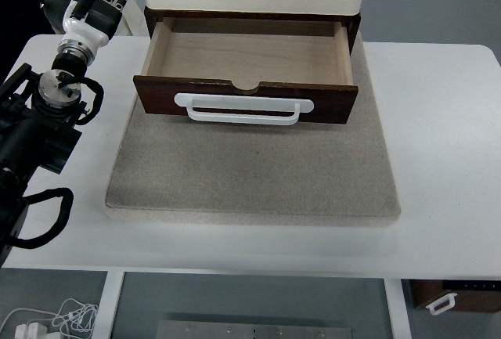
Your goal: Close the drawer under the combination cabinet
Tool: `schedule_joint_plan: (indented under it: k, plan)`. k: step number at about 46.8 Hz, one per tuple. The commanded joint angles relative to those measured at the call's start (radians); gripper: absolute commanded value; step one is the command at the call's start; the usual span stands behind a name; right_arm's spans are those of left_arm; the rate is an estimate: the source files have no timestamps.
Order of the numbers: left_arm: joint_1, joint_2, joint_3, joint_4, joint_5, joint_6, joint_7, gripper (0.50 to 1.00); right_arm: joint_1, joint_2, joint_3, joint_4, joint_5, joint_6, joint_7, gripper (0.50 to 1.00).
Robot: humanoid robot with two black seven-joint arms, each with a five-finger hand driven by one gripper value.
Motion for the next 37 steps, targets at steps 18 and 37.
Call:
schedule_joint_plan:
  k: [18, 37]
  plan:
    - [-0.001, 0.005, 0.000, 0.013, 0.009, -0.016, -0.002, 1.000, 0.000, 0.000, 0.000, 0.000, 0.001, 0.001, 0.000, 0.952]
    - [-0.031, 0.034, 0.031, -0.014, 0.015, -0.011, -0.002, 1.000, 0.000, 0.000, 0.000, 0.000, -0.001, 0.000, 0.000, 0.952]
